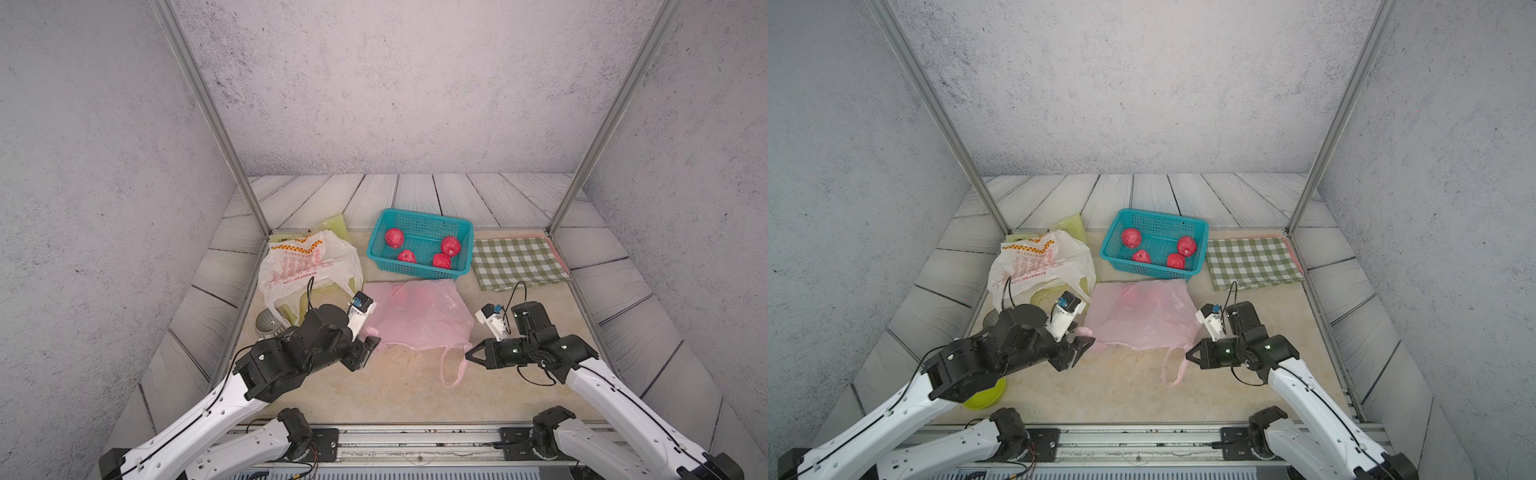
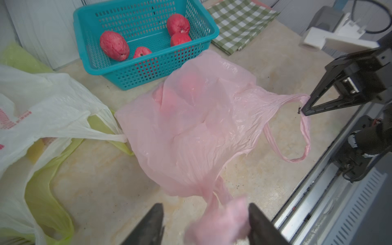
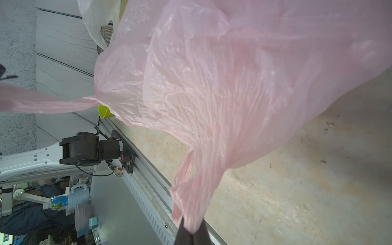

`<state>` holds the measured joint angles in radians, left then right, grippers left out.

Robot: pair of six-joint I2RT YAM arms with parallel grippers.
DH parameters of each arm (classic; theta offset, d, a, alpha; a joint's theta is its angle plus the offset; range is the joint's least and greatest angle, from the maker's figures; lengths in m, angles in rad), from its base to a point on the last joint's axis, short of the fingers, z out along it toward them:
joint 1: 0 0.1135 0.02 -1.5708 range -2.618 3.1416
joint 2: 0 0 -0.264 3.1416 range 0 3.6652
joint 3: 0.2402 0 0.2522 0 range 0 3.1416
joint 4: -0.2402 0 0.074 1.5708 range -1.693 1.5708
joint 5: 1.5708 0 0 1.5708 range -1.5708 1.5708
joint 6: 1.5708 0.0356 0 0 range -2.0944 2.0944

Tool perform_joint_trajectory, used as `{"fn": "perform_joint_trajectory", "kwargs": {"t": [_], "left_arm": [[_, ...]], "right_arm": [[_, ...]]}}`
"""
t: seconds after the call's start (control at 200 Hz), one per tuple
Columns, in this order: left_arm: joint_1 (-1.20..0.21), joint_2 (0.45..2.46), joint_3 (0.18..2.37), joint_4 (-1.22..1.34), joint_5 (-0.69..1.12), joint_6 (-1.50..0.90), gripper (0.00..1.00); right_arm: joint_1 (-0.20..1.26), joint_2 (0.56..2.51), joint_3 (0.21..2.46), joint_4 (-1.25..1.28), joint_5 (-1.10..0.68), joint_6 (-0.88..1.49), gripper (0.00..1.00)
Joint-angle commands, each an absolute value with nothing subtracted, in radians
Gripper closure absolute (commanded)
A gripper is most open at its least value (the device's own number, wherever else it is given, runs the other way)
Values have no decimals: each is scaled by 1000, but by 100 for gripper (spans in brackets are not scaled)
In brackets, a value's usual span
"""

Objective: Untie the knot of a plastic bag & take out the apple
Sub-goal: Untie the plastic bag at the center of the board.

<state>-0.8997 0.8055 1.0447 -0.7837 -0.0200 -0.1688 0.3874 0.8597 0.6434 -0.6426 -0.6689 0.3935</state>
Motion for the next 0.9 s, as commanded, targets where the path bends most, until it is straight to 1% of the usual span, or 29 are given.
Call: {"fn": "perform_joint_trajectory", "kwargs": {"t": [0.0, 0.085, 0.13, 0.235, 0.26, 0.295, 0.35, 0.43, 0.49, 0.59, 0.641, 0.811, 0.891], "left_arm": [[-903, 843, 1225, -811, 137, -70, 14], [-904, 904, 1326, -832, 236, -8, 15], [-904, 931, 1362, -827, 273, 28, 17], [-914, 1048, 1414, -845, 359, 119, 33], [-929, 1084, 1416, -851, 353, 143, 36], [-961, 1140, 1414, -859, 313, 179, 38], [-1033, 1222, 1399, -866, 189, 242, 37], [-1108, 1319, 1371, -857, 23, 298, 32], [-1124, 1384, 1356, -857, -6, 311, 28], [-1134, 1431, 1312, -823, -35, 309, 25], [-1143, 1455, 1298, -810, -57, 303, 24], [-1151, 1549, 1309, -803, -236, 230, 22], [-1154, 1571, 1290, -768, -248, 224, 22]], "right_arm": [[399, 839, 654, -667, -636, 416, 99], [415, 850, 655, -670, -643, 414, 97], [427, 850, 651, -663, -640, 416, 97], [432, 844, 644, -653, -638, 418, 96], [431, 842, 646, -653, -639, 418, 96], [431, 838, 646, -654, -640, 417, 96], [432, 832, 647, -657, -640, 417, 96], [432, 823, 651, -660, -641, 419, 95], [431, 819, 652, -661, -640, 419, 95], [432, 813, 650, -661, -640, 421, 95], [431, 810, 650, -660, -641, 421, 95], [432, 805, 650, -656, -647, 419, 95], [432, 802, 649, -654, -648, 419, 95]]}}
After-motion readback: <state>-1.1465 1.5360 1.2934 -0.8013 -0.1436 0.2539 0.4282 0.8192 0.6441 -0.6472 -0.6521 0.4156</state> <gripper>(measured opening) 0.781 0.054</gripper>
